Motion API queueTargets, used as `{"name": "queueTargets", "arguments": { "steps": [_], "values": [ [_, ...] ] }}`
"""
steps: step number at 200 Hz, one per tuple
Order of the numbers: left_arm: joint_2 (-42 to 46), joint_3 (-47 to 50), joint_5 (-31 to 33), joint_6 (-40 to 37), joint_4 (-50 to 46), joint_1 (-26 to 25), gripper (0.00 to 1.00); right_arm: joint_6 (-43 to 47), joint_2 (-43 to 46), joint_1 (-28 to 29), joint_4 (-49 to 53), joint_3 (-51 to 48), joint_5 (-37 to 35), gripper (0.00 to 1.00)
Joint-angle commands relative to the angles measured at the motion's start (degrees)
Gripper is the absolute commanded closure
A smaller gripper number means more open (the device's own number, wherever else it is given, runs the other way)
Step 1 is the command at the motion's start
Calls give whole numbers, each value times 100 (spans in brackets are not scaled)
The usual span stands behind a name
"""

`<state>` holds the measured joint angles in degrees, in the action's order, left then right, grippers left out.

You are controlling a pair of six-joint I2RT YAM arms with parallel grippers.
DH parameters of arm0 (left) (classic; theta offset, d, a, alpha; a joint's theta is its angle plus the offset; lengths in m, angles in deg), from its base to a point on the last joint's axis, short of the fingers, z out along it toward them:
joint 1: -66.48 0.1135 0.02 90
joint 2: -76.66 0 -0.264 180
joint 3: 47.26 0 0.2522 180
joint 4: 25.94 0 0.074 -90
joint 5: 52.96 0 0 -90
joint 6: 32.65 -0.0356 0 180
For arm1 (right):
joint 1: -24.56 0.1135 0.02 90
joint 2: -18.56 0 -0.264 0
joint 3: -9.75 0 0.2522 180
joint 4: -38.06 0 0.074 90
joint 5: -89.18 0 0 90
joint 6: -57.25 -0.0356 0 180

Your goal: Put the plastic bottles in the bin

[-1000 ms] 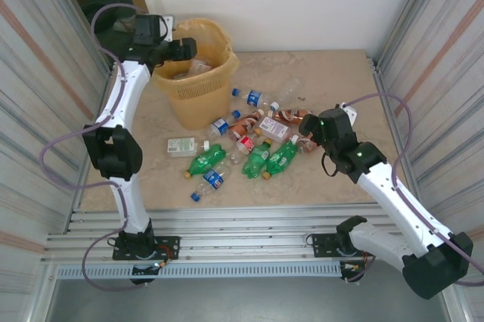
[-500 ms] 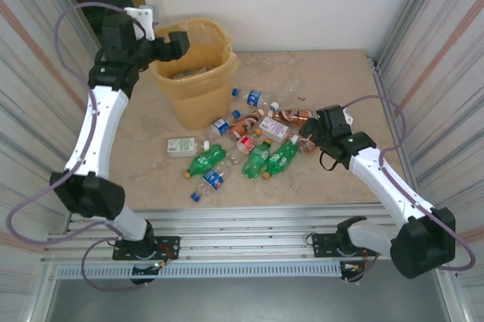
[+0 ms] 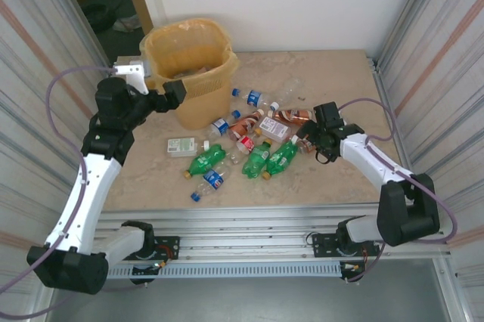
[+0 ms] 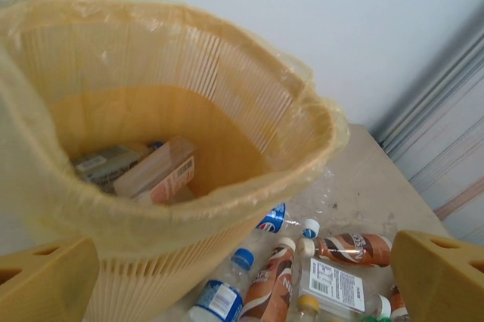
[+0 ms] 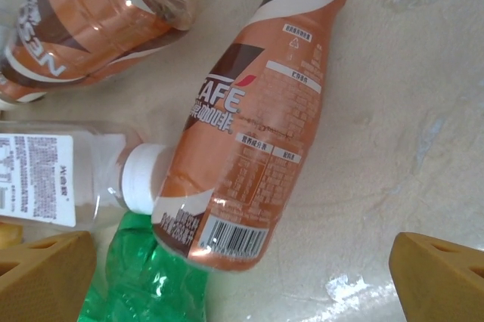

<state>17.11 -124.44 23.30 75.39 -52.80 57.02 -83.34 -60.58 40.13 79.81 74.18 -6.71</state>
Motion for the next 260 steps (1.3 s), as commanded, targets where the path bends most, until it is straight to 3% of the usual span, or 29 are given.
{"name": "queueTargets", "arguments": {
  "steps": [1, 77, 142, 260],
  "values": [
    [261, 308, 217, 300, 274, -4, 1, -23, -355, -105, -150, 174, 211, 2],
    [352, 552, 222, 406, 282, -4, 1, 115, -1188, -290, -512, 362, 473, 1],
    [311, 590, 218, 440, 304, -4, 1, 213, -1564, -482, -695, 314, 656, 10],
    [266, 598, 219, 475, 307, -4, 1, 195, -1494, -516, -733, 93, 698, 43]
  ]
}}
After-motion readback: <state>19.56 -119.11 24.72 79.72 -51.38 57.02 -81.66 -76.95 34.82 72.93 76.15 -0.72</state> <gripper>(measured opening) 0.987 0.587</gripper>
